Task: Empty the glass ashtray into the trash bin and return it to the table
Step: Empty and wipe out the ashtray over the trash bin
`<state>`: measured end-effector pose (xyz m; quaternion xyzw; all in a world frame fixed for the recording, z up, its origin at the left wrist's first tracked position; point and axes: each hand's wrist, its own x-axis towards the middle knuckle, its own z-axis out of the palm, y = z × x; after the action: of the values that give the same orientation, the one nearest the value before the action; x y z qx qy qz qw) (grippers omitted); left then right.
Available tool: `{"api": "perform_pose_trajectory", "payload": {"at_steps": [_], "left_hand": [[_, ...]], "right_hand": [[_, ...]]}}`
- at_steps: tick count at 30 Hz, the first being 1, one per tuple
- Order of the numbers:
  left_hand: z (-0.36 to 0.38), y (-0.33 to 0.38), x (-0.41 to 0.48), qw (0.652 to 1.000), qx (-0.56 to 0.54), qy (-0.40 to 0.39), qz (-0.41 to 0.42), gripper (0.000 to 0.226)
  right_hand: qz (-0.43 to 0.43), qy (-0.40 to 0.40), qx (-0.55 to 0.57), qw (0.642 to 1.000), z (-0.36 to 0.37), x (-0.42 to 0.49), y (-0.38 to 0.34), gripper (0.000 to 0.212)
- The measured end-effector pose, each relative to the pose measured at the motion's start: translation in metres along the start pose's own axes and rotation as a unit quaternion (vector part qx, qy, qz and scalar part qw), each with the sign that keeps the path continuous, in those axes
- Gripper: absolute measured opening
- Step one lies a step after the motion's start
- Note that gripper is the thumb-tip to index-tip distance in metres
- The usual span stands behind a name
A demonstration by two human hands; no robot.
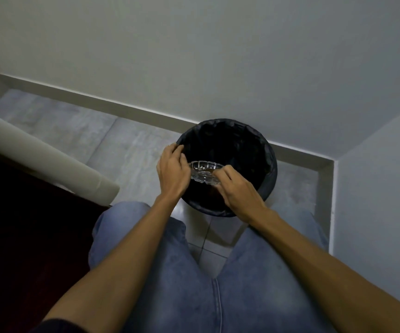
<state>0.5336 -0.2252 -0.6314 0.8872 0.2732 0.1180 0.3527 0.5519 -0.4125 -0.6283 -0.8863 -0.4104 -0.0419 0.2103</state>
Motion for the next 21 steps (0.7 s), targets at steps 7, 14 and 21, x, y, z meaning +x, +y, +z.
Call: {"api": "perform_pose_trajectory", "payload": {"at_steps": [7, 14, 21], "left_hand": [[0.018, -0.021, -0.013, 1.0, 0.011, -0.021, 0.005, 0.052], [0.023, -0.025, -0.016, 1.0, -0.001, -0.008, 0.028, 0.054], [0.026, -0.029, -0.015, 1.0, -0.017, 0.004, 0.021, 0.053]], "right_hand": [[0.244, 0.031, 0.252, 0.936, 0.008, 0.017, -0.007, 0.018], [0.566, 0.114, 0.561, 0.594, 0.036, 0.042, -0.028, 0.023], [0.597, 0.061, 0.641, 0.479, 0.034, 0.044, -0.025, 0.025]]}}
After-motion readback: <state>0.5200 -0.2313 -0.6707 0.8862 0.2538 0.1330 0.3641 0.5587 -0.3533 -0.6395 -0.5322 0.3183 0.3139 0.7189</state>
